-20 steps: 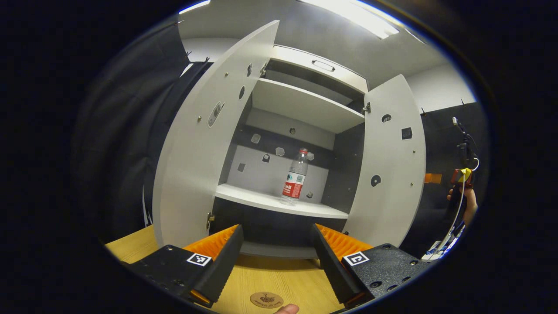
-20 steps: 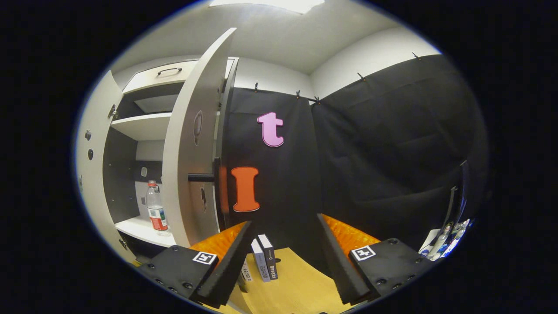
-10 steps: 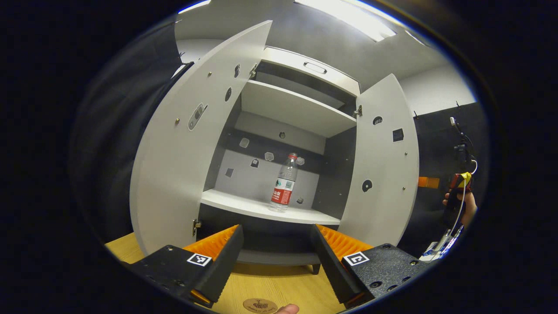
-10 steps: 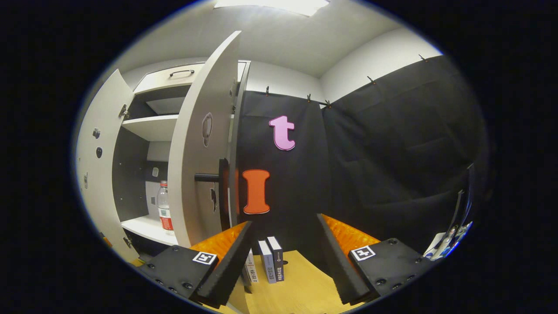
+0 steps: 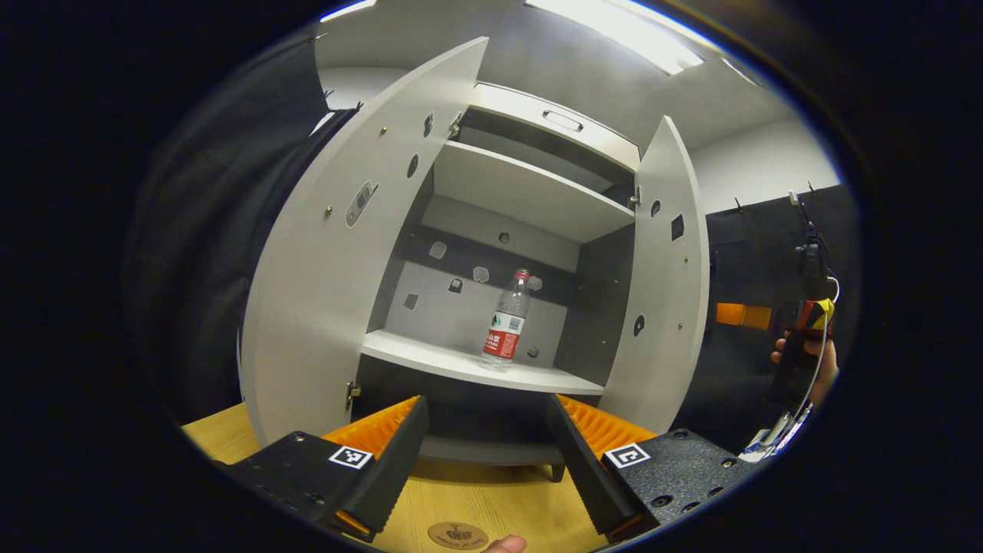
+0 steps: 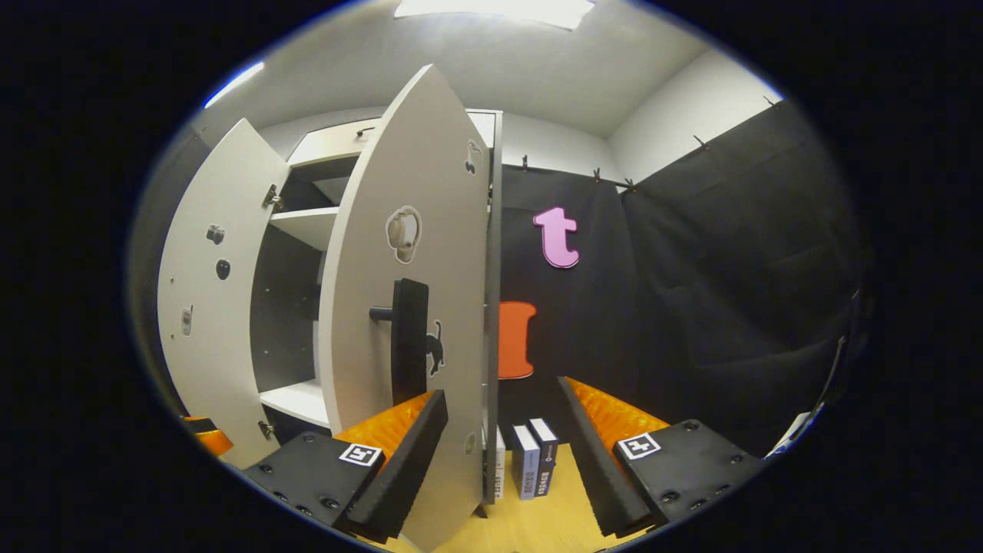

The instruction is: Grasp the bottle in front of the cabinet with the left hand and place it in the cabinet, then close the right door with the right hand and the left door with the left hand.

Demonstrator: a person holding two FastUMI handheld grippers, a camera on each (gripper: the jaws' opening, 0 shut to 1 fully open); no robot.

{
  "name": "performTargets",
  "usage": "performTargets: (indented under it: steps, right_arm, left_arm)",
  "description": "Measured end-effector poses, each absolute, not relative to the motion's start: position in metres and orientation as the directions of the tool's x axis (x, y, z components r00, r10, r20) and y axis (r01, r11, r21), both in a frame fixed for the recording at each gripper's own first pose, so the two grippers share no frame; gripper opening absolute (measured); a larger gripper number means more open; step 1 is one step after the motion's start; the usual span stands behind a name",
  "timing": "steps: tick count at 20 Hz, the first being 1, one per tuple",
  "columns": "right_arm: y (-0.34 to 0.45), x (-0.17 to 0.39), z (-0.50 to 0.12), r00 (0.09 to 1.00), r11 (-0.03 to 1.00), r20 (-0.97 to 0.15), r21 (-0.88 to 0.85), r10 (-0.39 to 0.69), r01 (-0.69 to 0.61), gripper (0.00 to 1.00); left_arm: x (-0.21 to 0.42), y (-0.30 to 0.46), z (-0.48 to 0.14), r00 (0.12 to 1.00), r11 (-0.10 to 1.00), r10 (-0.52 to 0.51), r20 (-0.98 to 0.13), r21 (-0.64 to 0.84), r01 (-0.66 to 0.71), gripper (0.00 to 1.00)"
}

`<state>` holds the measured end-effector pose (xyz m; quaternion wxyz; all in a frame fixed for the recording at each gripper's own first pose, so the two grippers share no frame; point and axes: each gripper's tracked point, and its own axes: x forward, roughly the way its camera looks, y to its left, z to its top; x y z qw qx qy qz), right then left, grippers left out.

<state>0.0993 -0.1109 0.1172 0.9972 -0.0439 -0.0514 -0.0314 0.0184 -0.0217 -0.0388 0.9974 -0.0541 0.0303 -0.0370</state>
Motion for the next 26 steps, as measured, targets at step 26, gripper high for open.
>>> performTargets:
  steps: [26]
  right_arm:
    - [0.004,0.186,0.068,0.989,0.986,0.034,-0.089,0.141,-0.138,0.95]
  left_arm:
    - [-0.025,0.100,0.040,0.959,0.959,0.263,0.109,-0.138,-0.247,0.97]
